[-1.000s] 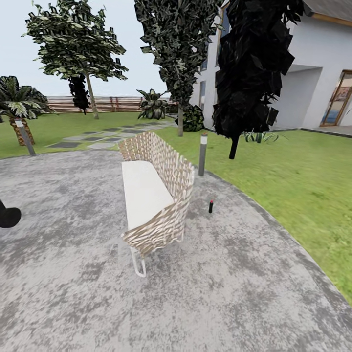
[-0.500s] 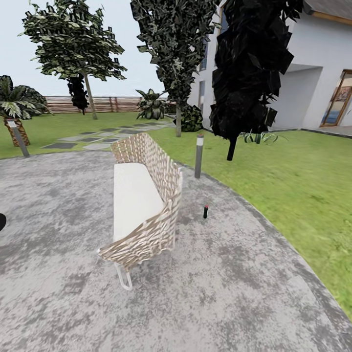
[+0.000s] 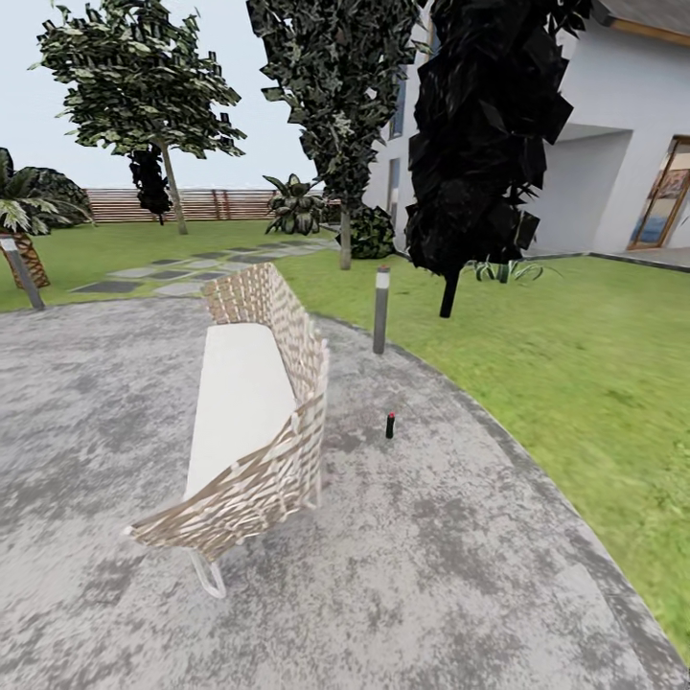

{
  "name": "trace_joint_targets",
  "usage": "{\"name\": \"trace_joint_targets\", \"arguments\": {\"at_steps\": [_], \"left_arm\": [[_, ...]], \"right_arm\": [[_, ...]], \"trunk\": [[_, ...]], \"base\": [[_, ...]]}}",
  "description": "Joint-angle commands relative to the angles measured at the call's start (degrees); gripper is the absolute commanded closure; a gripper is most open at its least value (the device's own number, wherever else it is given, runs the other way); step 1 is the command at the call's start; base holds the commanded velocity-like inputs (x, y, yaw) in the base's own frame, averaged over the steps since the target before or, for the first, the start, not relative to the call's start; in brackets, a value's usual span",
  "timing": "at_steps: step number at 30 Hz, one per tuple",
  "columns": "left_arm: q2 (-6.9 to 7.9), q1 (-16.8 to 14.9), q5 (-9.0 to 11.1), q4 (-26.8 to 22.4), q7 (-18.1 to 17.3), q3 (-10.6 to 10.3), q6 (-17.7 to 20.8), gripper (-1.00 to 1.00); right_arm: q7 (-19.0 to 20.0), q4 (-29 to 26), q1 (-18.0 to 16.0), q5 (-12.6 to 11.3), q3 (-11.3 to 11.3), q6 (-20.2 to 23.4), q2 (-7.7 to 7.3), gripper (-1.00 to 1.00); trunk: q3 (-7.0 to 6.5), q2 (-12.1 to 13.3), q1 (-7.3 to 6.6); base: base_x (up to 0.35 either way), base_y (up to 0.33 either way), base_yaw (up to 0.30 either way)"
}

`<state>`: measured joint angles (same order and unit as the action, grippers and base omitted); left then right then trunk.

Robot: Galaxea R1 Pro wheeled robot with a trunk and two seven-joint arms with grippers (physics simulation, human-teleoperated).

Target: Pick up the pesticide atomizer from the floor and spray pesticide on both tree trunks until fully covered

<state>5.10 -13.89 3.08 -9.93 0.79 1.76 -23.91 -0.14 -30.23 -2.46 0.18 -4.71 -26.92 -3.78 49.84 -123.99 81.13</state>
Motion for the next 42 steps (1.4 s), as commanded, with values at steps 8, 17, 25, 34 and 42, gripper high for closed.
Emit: {"name": "trace_joint_targets", "arguments": {"at_steps": [8, 17, 25, 34, 42], "left_arm": [[0.00, 0.0, 0.0, 0.0, 0.0, 0.0, 0.0, -1.00], [0.00, 0.0, 0.0, 0.0, 0.0, 0.0, 0.0, -1.00], [0.00, 0.0, 0.0, -0.1, 0.0, 0.0, 0.0, -1.00], [0.00, 0.0, 0.0, -0.1, 0.0, 0.0, 0.0, -1.00], [0.00, 0.0, 0.0, -0.1, 0.0, 0.0, 0.0, -1.00]], "right_arm": [[0.0, 0.0, 0.0, 0.0, -0.1, -0.1, 0.00, -1.00], [0.0, 0.0, 0.0, 0.0, -0.1, -0.1, 0.00, -1.00], [0.0, 0.0, 0.0, 0.0, -0.1, -0.1, 0.00, -1.00], [0.0, 0.1, 0.0, 0.0, -0.1, -0.1, 0.00, -1.00], [0.0, 0.1, 0.0, 0.0, -0.1, -0.1, 0.00, -1.00]], "trunk": [[0.00, 0.0, 0.00], [0.00, 0.0, 0.00], [0.00, 0.0, 0.00], [0.00, 0.0, 0.00], [0.00, 0.0, 0.00]], "base": [[0.184, -0.269, 0.000], [0.184, -0.269, 0.000], [0.184, -0.269, 0.000], [0.184, -0.269, 0.000], [0.184, -0.269, 0.000]]}}
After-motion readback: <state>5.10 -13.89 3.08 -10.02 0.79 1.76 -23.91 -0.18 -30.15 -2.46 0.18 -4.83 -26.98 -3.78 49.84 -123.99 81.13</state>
